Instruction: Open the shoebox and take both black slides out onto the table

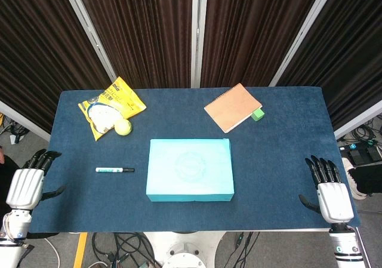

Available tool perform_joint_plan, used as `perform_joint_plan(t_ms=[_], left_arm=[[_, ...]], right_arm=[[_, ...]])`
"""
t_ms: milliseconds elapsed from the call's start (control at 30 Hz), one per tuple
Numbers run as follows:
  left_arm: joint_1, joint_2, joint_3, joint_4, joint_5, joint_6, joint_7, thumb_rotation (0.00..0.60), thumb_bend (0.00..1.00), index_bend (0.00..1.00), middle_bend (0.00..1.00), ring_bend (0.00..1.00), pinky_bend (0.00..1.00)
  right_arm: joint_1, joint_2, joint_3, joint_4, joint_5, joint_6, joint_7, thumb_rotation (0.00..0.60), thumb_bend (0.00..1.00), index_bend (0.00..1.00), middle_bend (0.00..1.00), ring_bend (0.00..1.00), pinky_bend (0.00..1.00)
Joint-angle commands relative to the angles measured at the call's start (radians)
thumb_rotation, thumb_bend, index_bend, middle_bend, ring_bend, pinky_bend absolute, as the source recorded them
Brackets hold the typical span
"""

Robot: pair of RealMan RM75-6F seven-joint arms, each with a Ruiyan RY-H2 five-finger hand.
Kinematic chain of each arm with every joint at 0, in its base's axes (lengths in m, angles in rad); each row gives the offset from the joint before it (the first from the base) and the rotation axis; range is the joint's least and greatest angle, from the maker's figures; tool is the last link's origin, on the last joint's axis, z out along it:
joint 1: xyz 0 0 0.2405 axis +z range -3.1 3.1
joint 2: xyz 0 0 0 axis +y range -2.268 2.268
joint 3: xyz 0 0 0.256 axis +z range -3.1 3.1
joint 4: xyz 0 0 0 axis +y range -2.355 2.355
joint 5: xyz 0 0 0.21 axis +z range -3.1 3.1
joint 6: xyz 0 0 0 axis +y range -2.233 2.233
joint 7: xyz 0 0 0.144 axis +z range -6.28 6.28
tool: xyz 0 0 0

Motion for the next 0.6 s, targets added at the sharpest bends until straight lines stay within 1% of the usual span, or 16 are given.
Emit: perform_joint_plan(t_ms=[33, 400, 600], left_arm=[[0.0, 0.0, 0.0, 0.0, 0.0, -0.001, -0.001, 0.6, 0.07, 0.21, 0.2, 0.11, 0.33], [-0.006, 0.002, -0.007, -0.005, 0.008, 0.006, -0.001, 0.6, 0.07, 0.21, 0.2, 0.11, 0.33], [-0.008, 0.008, -0.007, -0.003, 0.012, 0.008, 0.0, 0.6, 0.07, 0.21, 0.2, 0.11, 0.33]], right_arm=[[0.0, 0.0, 0.0, 0.001, 0.0, 0.0, 0.0, 0.6, 0.09, 0.0, 0.03, 0.0, 0.0], [0.02, -0.019, 0.004, 0.003, 0.008, -0.035, -0.003, 0.6, 0.09, 0.0, 0.03, 0.0, 0.0], [0.069, -0.072, 0.034, 0.029, 0.002, -0.066, -0.033, 0.6, 0.09, 0.0, 0.03, 0.0, 0.0]])
